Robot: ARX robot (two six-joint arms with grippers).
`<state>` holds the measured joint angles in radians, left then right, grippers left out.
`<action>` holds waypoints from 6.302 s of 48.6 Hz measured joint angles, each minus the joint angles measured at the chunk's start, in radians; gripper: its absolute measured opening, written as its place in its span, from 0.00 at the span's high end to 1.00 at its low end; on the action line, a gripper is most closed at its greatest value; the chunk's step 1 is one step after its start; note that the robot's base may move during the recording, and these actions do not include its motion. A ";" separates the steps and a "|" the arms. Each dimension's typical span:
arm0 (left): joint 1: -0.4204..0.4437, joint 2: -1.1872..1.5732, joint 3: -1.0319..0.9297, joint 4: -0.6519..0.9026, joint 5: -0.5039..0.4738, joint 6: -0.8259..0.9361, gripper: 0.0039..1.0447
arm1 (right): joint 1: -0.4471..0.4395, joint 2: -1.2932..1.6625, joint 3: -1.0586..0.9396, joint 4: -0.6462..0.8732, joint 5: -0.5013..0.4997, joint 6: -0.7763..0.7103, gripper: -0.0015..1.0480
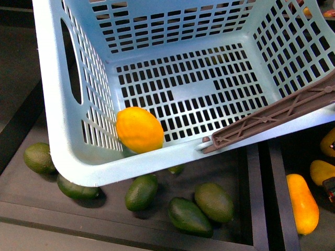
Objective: Pick lemon and mango into basket
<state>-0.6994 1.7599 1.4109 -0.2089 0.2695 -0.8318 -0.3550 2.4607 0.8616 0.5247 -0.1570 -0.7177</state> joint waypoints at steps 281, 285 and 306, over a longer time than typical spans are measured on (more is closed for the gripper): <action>0.000 0.000 -0.002 0.000 0.002 -0.003 0.71 | 0.353 -2.454 -0.844 -0.523 0.157 0.721 0.16; 0.000 0.000 -0.002 0.000 0.001 -0.003 0.71 | 0.353 -2.454 -0.844 -0.523 0.158 0.721 0.07; -0.006 0.000 -0.002 0.001 0.011 -0.002 0.71 | 0.354 -2.457 -0.844 -0.526 0.159 0.721 0.08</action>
<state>-0.7059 1.7596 1.4086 -0.2081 0.2806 -0.8333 -0.0010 0.0036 0.0177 -0.0010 0.0021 0.0029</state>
